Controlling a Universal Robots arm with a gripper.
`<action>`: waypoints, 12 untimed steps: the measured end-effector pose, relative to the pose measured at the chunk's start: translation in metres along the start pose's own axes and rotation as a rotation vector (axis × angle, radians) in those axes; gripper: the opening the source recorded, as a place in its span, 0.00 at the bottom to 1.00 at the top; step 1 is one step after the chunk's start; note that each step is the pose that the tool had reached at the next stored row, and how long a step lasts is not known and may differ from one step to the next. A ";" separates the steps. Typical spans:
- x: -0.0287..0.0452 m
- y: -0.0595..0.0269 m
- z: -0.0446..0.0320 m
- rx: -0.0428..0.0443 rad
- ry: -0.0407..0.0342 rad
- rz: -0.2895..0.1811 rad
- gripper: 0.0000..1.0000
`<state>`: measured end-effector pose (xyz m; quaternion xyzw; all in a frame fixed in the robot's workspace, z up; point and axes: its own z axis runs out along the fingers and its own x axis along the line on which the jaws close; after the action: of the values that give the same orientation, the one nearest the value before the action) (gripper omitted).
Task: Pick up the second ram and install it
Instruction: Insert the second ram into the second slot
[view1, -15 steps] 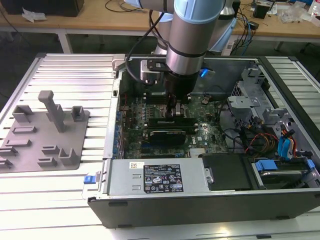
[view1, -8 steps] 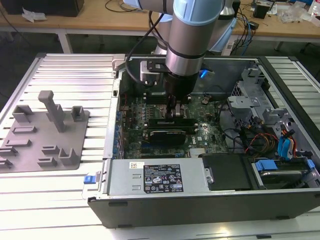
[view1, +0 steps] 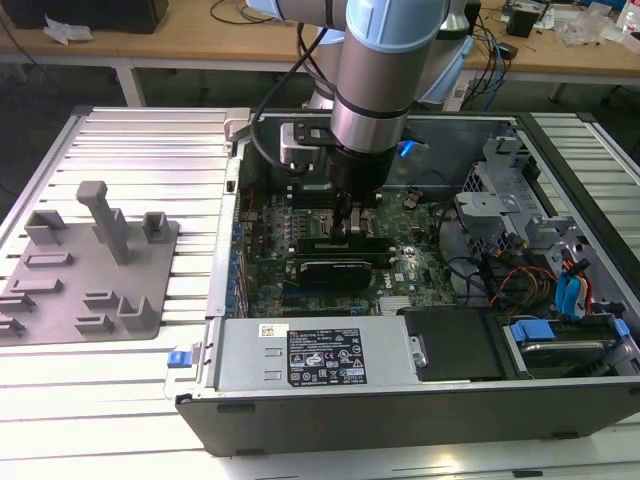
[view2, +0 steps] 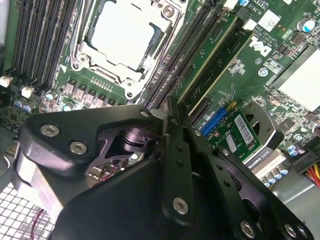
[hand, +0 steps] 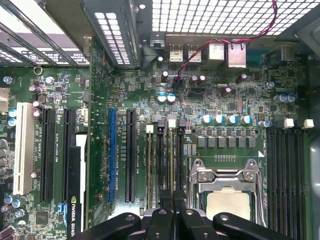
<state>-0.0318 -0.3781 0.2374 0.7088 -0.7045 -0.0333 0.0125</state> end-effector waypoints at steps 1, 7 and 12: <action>0.0000 0.0000 0.0000 0.0000 -0.0001 0.000 0.09; 0.0000 -0.0004 0.0001 0.0000 0.0000 0.000 0.09; 0.0001 -0.0005 0.0016 -0.0001 0.0000 0.000 0.09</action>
<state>-0.0313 -0.3781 0.2358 0.7088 -0.7045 -0.0333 0.0126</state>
